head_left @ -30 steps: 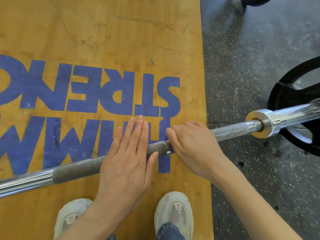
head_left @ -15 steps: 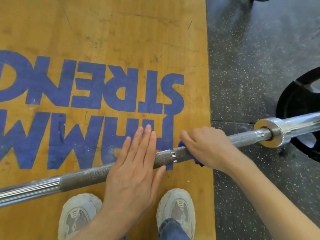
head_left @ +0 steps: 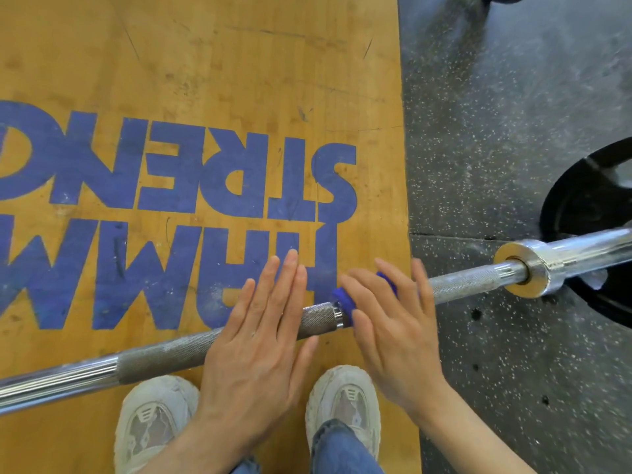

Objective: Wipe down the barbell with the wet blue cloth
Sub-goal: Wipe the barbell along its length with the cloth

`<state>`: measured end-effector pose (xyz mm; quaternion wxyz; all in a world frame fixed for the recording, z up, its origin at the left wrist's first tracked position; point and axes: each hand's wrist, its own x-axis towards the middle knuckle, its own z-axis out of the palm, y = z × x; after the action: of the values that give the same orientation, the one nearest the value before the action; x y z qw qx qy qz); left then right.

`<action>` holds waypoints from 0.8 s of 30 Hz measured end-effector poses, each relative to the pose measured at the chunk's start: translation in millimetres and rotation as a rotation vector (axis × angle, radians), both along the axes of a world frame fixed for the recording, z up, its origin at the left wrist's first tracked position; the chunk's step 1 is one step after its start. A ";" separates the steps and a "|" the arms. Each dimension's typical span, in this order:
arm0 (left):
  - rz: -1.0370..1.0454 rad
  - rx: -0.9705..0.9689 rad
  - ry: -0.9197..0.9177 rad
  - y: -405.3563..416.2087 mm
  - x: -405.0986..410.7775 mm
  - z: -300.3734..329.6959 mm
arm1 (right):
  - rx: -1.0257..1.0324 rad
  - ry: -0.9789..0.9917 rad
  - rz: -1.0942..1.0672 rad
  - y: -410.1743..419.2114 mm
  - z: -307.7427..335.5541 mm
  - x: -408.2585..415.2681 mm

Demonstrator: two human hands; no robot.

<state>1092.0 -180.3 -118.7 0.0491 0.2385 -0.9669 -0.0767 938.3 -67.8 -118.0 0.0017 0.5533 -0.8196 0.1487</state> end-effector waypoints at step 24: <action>0.025 -0.054 0.039 -31.9 -19.7 -3.7 | -0.166 0.031 0.018 -28.9 -26.6 10.3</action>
<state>1072.3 -212.2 -122.3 0.0755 0.2477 -0.9643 -0.0549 948.6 -96.7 -144.6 0.0588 0.5610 -0.7993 0.2074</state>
